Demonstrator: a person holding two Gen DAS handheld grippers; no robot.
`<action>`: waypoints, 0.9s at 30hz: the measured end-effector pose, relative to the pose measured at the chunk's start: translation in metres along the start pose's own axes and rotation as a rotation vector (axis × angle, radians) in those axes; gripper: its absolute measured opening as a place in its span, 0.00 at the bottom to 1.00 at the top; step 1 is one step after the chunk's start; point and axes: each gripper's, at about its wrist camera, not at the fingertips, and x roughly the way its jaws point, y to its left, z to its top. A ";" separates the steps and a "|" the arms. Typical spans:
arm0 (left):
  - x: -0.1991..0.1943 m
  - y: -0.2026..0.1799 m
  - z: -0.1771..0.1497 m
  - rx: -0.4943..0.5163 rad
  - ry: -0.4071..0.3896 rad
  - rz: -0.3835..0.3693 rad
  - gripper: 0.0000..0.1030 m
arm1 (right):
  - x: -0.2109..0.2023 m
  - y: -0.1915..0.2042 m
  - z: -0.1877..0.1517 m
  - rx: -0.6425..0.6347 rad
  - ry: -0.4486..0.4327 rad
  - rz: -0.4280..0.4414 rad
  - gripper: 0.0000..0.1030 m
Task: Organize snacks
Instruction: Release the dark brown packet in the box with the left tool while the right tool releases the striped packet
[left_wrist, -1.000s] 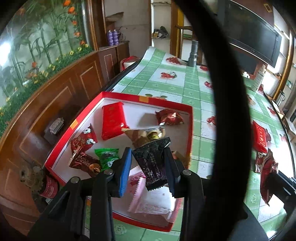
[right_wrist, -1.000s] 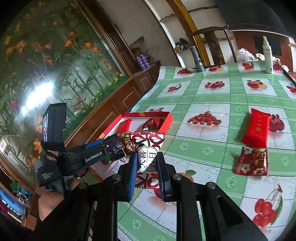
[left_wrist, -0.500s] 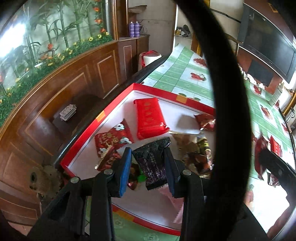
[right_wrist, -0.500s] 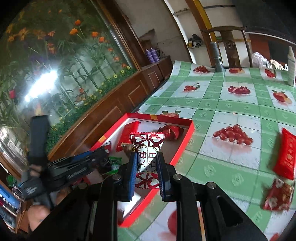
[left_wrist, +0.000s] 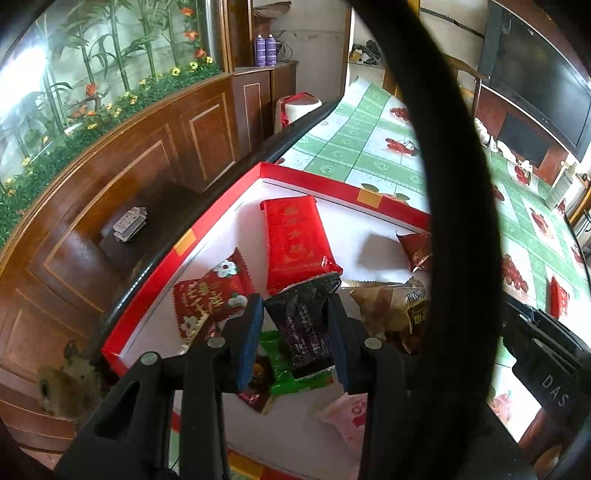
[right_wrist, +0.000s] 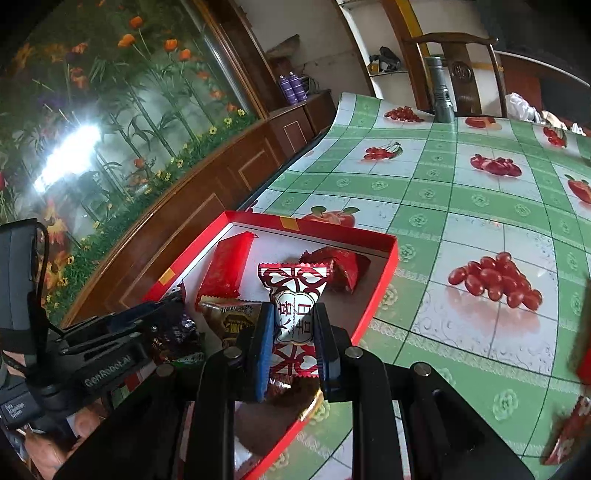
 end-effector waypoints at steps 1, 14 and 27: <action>0.002 -0.001 0.000 0.004 0.004 -0.001 0.36 | 0.002 0.001 0.001 -0.003 0.003 0.000 0.18; 0.013 -0.004 0.003 0.010 0.012 0.009 0.40 | 0.019 -0.004 -0.001 0.009 0.052 0.007 0.21; -0.002 -0.006 0.004 0.001 -0.019 0.017 0.73 | -0.024 -0.010 -0.003 0.026 -0.025 -0.005 0.26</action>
